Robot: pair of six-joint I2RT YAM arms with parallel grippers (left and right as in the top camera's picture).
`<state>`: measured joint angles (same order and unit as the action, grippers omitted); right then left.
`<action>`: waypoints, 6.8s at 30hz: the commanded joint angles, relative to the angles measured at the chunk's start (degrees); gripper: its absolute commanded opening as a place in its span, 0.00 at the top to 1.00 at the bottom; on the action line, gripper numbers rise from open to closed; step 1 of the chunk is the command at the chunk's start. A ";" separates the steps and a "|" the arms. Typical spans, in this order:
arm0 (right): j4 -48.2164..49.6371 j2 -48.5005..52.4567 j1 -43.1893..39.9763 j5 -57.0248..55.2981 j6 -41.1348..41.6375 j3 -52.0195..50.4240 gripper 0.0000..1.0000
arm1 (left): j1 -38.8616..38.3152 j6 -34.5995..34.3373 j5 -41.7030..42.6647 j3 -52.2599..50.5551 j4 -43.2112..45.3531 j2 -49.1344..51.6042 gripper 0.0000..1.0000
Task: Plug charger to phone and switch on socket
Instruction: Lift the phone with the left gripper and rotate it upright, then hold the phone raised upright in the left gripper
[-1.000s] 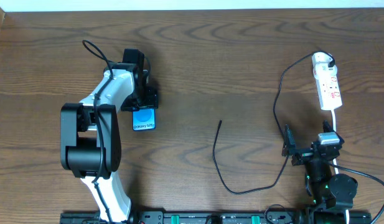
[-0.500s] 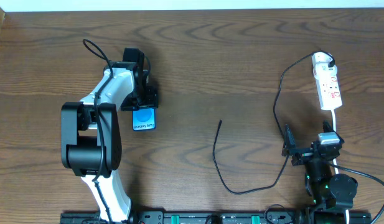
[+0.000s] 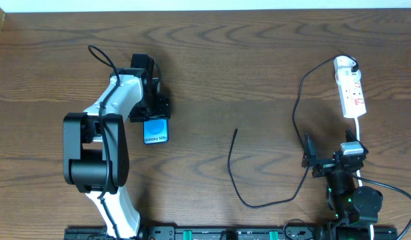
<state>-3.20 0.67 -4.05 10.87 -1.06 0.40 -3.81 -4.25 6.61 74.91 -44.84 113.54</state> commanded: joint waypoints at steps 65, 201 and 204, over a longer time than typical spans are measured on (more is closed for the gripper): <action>-0.26 -0.39 0.39 0.00 -0.70 -0.09 0.01 | 0.26 -68.61 79.36 0.02 2.27 -11.43 0.93; -0.24 -0.39 0.39 0.00 -0.70 -0.09 0.01 | 0.26 -65.90 82.71 0.00 2.32 -11.43 0.93; -0.24 -0.39 0.39 0.00 -0.70 -0.09 0.01 | 0.26 -65.90 82.71 0.00 2.32 -11.43 0.93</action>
<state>-3.20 0.69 -4.05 10.87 -1.06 0.40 -3.84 -70.67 85.67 74.81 -42.57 103.72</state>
